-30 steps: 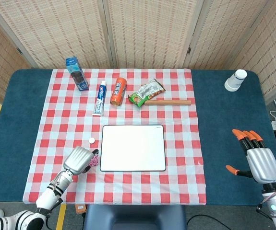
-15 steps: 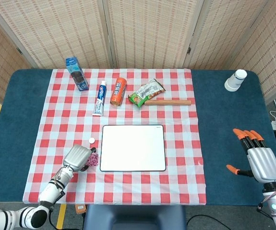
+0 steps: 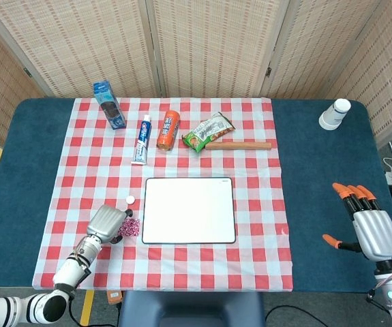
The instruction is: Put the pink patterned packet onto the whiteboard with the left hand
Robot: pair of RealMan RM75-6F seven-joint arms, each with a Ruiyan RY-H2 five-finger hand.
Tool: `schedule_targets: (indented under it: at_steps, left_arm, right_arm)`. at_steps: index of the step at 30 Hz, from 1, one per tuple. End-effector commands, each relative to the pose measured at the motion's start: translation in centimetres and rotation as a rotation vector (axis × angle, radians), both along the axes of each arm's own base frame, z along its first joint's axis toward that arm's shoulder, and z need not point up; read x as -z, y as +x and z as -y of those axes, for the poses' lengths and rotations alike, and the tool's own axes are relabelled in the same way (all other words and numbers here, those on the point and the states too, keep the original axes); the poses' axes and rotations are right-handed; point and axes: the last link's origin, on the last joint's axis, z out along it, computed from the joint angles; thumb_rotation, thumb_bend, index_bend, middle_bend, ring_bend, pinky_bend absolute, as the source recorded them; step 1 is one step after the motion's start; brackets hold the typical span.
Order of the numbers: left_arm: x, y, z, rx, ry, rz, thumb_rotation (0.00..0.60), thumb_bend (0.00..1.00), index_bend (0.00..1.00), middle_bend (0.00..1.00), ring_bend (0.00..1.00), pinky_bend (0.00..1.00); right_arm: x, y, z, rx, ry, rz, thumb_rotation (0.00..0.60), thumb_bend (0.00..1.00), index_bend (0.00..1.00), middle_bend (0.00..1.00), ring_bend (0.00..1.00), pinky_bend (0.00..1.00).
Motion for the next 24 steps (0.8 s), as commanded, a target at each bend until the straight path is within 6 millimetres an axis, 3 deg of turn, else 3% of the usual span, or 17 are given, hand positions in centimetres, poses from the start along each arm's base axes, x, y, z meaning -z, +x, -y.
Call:
schedule_targets:
  at_steps: [1,24]
  left_arm:
    - [0.18,0.02,0.09,-0.009,-0.004,0.006,0.600,0.24,0.30,1.00,1.00,1.00]
    - [0.85,0.03,-0.22,-0.077,0.001,0.021,0.600,0.24,0.30,1.00,1.00,1.00]
  right_arm:
    - [0.00,0.00,0.00,-0.001,0.001,0.000,0.511,0.07,0.00,0.12,0.06,0.11]
    - [-0.06,-0.09,0.15,0.002,0.005,0.003,0.512,0.07,0.00,0.13,0.06,0.11]
